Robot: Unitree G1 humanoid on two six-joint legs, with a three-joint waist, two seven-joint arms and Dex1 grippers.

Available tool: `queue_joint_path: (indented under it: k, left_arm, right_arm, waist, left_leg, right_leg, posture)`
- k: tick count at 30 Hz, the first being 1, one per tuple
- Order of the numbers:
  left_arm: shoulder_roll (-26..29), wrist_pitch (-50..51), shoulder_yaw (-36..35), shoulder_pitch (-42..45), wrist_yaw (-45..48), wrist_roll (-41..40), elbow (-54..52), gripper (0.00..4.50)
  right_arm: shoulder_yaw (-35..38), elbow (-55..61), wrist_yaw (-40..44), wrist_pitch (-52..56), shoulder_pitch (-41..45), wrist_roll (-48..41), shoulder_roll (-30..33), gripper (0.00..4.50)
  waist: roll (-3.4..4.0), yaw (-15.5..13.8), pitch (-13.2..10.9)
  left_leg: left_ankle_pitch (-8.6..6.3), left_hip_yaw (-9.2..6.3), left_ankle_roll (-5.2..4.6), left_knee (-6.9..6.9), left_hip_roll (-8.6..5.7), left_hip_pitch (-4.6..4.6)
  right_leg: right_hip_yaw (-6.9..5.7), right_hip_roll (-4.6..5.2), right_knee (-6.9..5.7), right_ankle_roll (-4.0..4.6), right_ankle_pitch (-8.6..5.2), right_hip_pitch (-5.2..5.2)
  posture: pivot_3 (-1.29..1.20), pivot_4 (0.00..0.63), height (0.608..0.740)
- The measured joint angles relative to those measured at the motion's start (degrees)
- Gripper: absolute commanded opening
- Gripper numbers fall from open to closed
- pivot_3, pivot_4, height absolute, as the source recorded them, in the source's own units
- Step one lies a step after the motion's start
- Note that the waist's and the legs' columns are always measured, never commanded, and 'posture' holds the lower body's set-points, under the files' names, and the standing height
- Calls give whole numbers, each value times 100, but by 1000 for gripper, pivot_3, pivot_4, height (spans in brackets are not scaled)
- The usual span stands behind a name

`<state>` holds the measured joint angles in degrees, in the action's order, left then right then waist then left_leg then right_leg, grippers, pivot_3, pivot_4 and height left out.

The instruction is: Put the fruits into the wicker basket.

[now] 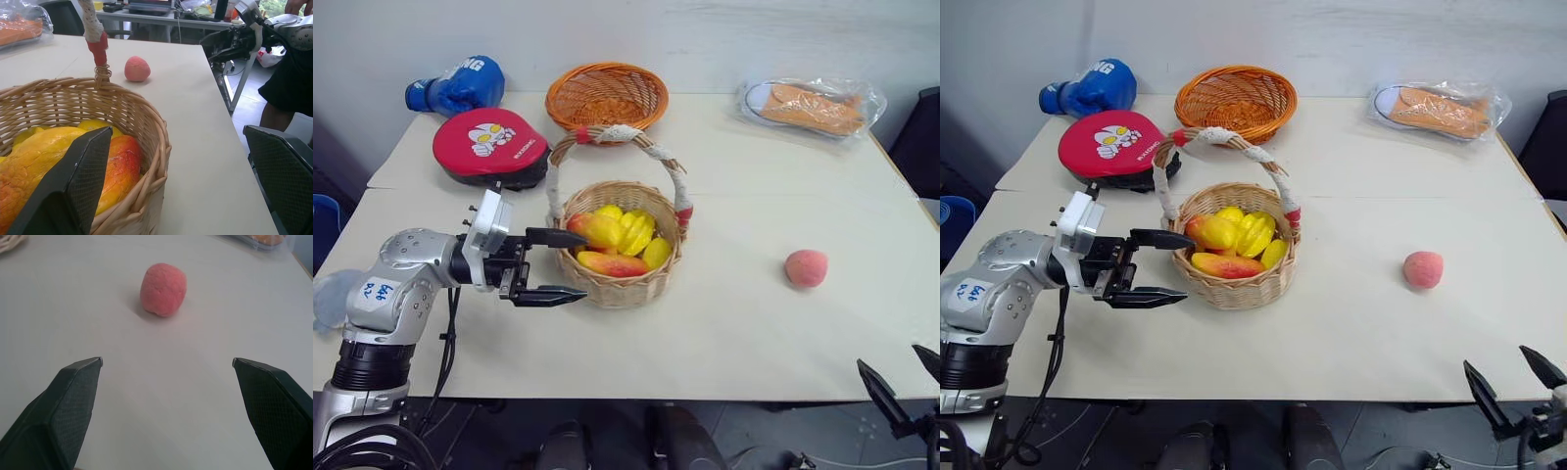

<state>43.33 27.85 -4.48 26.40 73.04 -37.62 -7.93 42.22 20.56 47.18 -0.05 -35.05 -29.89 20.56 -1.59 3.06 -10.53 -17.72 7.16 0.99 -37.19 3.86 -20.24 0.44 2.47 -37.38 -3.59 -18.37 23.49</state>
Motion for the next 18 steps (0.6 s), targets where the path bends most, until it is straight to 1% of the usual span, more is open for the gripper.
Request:
queue_joint_path:
  k: [2, 4, 6, 8, 11, 14, 18]
  left_arm:
    - [-1, 2, -1, -6, -29, -3, -22, 4500]
    - [-1, -1, -20, -47, -69, -12, -47, 4500]
    - [0, 13, -86, -156, -121, -39, -98, 4500]
    - [-1, 44, -128, -239, -178, -54, -188, 4500]
    - [2, 89, -186, -312, -240, -111, -345, 4500]
    - [3, 151, -227, -439, -314, -147, -496, 4500]
    - [12, 210, -279, -527, -410, -178, -622, 4500]
  right_arm:
    - [-149, 155, -142, 305, 279, -144, 264, 4418]
    - [-230, 248, -330, 767, 743, -312, 762, 4418]
    - [-391, 231, -632, 1318, 1364, -408, 1218, 4418]
    - [-633, 42, -1065, 1878, 2123, -404, 1471, 4418]
    - [-1112, -393, -1338, 2385, 2855, -266, 1751, 4418]
    - [-1534, -1113, -1632, 2818, 3826, -122, 1765, 4418]
    - [-1878, -2074, -1909, 2976, 4667, 292, 1861, 4418]
  waist:
    - [3, 16, -1]
    - [3, 12, -1]
    - [2, 13, -2]
    - [1, 1, -2]
    - [1, -24, -2]
    - [3, -23, -3]
    - [5, -36, -4]
  left_leg:
    - [0, 1, 0, -1, -2, 0]
    - [2, -1, 1, -2, -3, 1]
    - [4, -5, 3, -2, -2, 0]
    - [5, -10, 4, -3, -3, -4]
    - [6, -13, 6, -1, -4, -11]
    - [9, -10, 8, -6, -6, -19]
    - [18, -11, 20, -7, -7, -26]
  right_leg:
    - [0, 4, -3, 0, 0, 1]
    - [-1, 3, -3, 0, 0, 1]
    - [-2, 2, -2, 0, 0, 2]
    - [-3, 0, -1, 1, 0, 4]
    - [-4, -3, 3, 2, -2, 10]
    - [-2, -1, 4, 0, -1, 15]
    - [-4, 0, 7, -2, -1, 18]
  posture:
    - [0, 150, 740]
    - [0, 150, 740]
    - [0, 150, 740]
    - [0, 150, 740]
    - [0, 150, 740]
    - [0, 150, 740]
    - [0, 150, 740]
